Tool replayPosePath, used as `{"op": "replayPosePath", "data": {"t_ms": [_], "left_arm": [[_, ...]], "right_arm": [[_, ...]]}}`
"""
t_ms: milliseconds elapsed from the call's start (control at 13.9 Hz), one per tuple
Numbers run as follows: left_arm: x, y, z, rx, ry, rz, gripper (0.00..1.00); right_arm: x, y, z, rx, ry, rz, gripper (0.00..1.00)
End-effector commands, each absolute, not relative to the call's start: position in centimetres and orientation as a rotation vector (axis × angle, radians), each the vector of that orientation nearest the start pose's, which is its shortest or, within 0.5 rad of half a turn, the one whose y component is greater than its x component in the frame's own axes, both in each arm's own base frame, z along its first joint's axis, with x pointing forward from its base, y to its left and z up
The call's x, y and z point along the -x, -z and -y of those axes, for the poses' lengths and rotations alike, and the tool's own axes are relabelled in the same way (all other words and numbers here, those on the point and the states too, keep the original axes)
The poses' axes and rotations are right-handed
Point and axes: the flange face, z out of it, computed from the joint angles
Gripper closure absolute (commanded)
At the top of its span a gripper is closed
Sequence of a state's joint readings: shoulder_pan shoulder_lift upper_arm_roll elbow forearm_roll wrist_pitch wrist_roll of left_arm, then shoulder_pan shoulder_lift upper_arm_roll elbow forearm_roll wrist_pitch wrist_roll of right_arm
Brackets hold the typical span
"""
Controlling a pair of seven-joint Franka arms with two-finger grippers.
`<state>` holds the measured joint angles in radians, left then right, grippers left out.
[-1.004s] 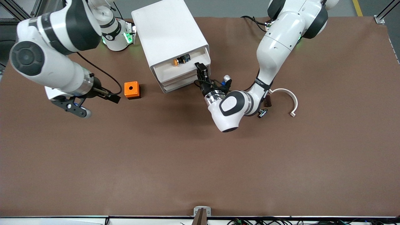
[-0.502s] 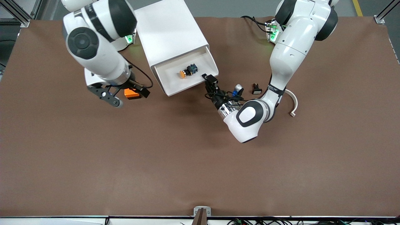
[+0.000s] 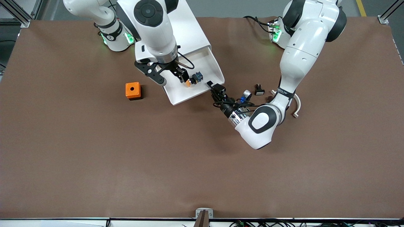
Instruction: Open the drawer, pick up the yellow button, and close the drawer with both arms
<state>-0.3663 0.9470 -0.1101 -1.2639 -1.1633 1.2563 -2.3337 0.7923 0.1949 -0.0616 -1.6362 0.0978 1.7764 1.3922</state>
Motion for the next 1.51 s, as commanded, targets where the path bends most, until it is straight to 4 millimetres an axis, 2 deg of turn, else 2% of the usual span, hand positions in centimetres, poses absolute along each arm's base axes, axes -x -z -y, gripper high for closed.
{"op": "replayPosePath", "data": {"t_ms": [0,143,215,430,502,645,932,1075,1219,1434], "left_arm": [[-56.4,-22.7,39.5,0.945,-1.759,1.69,0.65],[-56.4,-22.7,39.6,0.95,-1.763,1.694,0.28],[-56.5,-22.7,39.6,0.954,-1.767,1.696,0.0],[-57.6,-23.2,38.9,0.959,-1.845,1.711,0.0],[-58.7,-23.8,38.0,1.012,-1.912,1.721,0.0],[-59.7,-24.4,36.9,1.185,-2.008,1.716,0.0],[-62.7,-25.3,33.2,1.592,-2.112,1.738,0.0],[-63.4,-26.3,32.4,1.832,-2.141,1.689,0.0],[-63.5,-29.2,33.0,2.083,-2.036,1.624,0.0],[-63.2,-35.0,33.6,2.507,-1.803,1.49,0.0]], "right_arm": [[-44.3,-48.3,-44.1,2.919,-0.144,-1.133,0.0],[-43.7,-46.6,-45.9,2.909,-0.133,-1.168,0.0],[-43.6,-45.9,-46.5,2.902,-0.129,-1.18,0.0],[-43.3,-44.3,-47.8,2.878,-0.117,-1.234,0.0],[-43.2,-43.7,-48.1,2.883,-0.119,-1.232,0.0],[-43.2,-43.2,-48.2,2.889,-0.121,-1.235,0.0],[-43.5,-42.3,-48.2,2.871,-0.117,-1.302,0.0],[-43.4,-41.9,-48.3,2.878,-0.121,-1.305,0.01],[-43.2,-41.2,-48.7,2.868,-0.12,-1.346,0.01],[-42.7,-40.1,-49.6,2.881,-0.119,-1.335,0.01]]}}
